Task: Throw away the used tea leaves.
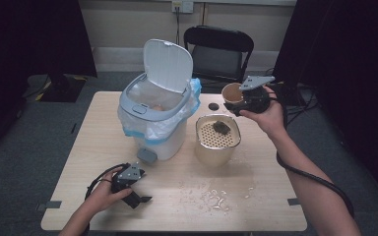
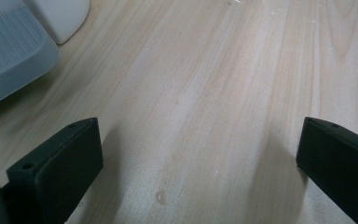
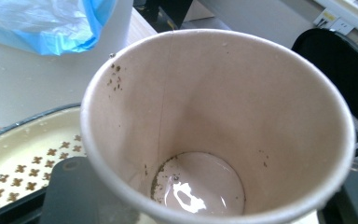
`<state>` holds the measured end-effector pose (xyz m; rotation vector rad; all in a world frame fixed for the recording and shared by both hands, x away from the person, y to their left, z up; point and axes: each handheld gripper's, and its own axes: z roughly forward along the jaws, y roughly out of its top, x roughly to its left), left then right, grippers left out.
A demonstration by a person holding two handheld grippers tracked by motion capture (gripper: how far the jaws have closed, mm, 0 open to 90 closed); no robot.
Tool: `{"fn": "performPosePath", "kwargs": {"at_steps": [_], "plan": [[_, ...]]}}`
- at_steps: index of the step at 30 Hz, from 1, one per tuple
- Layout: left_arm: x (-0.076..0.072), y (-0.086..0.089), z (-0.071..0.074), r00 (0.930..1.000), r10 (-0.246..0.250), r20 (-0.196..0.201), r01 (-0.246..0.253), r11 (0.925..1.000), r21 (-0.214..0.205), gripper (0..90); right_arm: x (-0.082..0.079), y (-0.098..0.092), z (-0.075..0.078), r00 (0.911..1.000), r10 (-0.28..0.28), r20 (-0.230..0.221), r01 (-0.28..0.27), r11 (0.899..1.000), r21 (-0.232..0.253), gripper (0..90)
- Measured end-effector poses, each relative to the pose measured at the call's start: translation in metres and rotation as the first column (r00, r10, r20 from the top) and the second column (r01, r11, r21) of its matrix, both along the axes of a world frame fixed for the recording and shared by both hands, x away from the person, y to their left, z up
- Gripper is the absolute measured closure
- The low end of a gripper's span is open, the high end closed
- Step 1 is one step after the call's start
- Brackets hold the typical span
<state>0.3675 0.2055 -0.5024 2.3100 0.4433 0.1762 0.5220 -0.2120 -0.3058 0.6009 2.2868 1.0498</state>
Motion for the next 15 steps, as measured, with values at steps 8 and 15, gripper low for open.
{"fn": "performPosePath", "kwargs": {"at_steps": [8, 15], "plan": [[0.000, 0.000, 0.000, 1.0000, 0.000, 0.000, 0.000, 1.0000, 0.000, 0.0, -0.001, 0.004, 0.005, 0.9996, 0.007, -0.027, -0.007, 1.000, 0.010, 31.9], [0.000, 0.000, 0.000, 1.0000, 0.000, 0.000, 0.000, 1.0000, 0.000, 0.0, 0.000, 0.009, 0.011, 0.9993, 0.016, -0.033, -0.015, 1.000, 0.022, 31.8]]}}
